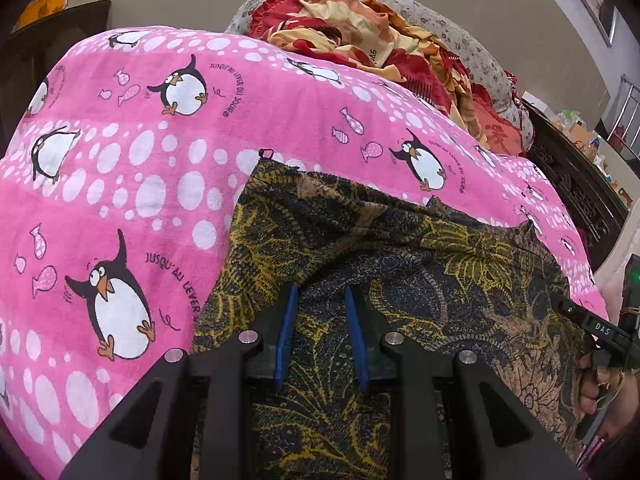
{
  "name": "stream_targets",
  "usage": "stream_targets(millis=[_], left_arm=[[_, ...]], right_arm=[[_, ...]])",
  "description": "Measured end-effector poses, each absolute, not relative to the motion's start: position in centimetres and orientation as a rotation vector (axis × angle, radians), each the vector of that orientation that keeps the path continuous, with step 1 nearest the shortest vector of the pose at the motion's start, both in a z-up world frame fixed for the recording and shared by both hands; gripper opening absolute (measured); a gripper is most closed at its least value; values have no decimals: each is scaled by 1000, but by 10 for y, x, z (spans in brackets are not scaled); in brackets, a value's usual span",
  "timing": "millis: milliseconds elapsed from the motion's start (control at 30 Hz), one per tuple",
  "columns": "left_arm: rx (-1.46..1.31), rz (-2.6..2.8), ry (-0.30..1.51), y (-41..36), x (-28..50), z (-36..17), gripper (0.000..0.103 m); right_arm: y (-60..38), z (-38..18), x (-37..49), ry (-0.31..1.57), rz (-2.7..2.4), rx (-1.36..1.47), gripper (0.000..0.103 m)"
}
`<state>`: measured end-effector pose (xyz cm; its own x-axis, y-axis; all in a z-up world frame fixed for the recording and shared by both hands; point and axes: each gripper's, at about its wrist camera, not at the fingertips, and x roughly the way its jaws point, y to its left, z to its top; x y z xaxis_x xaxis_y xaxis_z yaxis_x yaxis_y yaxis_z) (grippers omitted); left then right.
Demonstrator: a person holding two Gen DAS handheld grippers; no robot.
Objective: Fold small clothes
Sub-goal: 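Press the folded shirt flat with both grippers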
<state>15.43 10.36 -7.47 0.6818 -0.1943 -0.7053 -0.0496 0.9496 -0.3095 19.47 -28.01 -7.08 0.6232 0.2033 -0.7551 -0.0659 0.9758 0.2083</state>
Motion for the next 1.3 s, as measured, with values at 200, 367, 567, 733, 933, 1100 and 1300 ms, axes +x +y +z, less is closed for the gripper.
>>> stream_targets(millis=[200, 367, 567, 733, 933, 1100, 1300], left_arm=[[-320, -84, 820, 104, 155, -75, 5], [-319, -83, 820, 104, 155, -75, 5], [-323, -83, 818, 104, 154, -75, 5], [-323, -83, 818, 104, 155, -75, 5], [-319, -80, 818, 102, 155, -75, 5], [-313, -76, 819, 99, 155, -75, 5], [-313, -77, 819, 100, 155, -75, 5]], right_arm=[[-281, -71, 196, 888, 173, 178, 84], [-281, -70, 196, 893, 199, 183, 90], [-279, -70, 197, 902, 251, 188, 102], [-287, -70, 197, 891, 281, 241, 102], [-285, -71, 198, 904, 284, 229, 102], [-287, -67, 195, 906, 279, 241, 102], [-293, -13, 145, 848, 191, 158, 99]])
